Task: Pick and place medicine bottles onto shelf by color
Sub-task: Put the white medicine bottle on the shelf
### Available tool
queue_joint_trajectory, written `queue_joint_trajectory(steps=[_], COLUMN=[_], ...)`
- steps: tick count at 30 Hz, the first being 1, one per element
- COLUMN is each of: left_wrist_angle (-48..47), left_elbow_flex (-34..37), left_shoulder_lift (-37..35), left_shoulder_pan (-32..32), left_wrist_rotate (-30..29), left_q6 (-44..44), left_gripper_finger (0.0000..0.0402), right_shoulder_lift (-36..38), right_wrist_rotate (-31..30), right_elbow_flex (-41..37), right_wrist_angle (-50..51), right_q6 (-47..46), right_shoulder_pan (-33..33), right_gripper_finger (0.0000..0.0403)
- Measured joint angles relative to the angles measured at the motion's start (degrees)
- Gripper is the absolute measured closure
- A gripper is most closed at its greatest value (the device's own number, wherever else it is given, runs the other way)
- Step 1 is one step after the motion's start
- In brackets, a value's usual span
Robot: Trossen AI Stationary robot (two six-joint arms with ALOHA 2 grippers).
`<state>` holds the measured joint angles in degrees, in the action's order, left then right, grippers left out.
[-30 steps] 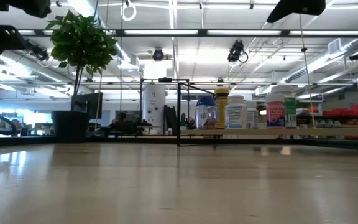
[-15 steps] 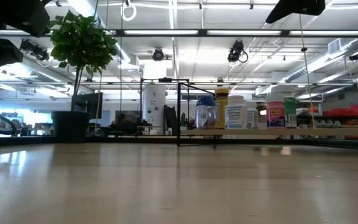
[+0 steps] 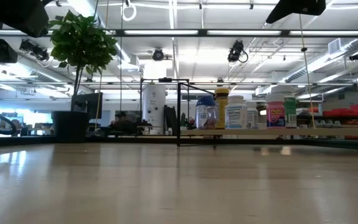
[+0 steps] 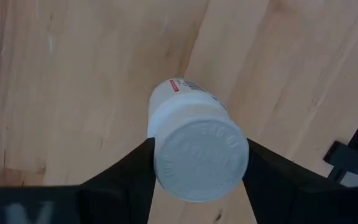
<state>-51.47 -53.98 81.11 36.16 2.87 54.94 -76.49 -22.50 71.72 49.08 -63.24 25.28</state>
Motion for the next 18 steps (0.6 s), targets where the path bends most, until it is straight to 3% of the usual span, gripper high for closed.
queue_joint_trajectory(steps=[8,12,18], left_wrist_angle=[1.07,1.41,2.01], left_elbow_flex=[-0.41,-2.64,-6.02], left_shoulder_lift=[-0.01,-0.01,-0.01], left_shoulder_pan=[-1.38,-4.71,-11.7], left_wrist_rotate=[0.57,0.39,-0.31], left_q6=[-0.08,-3.35,-11.13], left_gripper_finger=[0.0193,0.0179,0.0196], right_shoulder_lift=[0.0,0.0,0.0], right_wrist_rotate=[0.0,0.0,0.02], right_elbow_flex=[0.0,0.0,0.0], right_wrist_angle=[0.0,0.0,0.0], right_q6=[0.02,0.02,-0.04], right_shoulder_pan=[0.0,-0.02,0.0], right_gripper_finger=[0.0128,0.0128,0.0128])
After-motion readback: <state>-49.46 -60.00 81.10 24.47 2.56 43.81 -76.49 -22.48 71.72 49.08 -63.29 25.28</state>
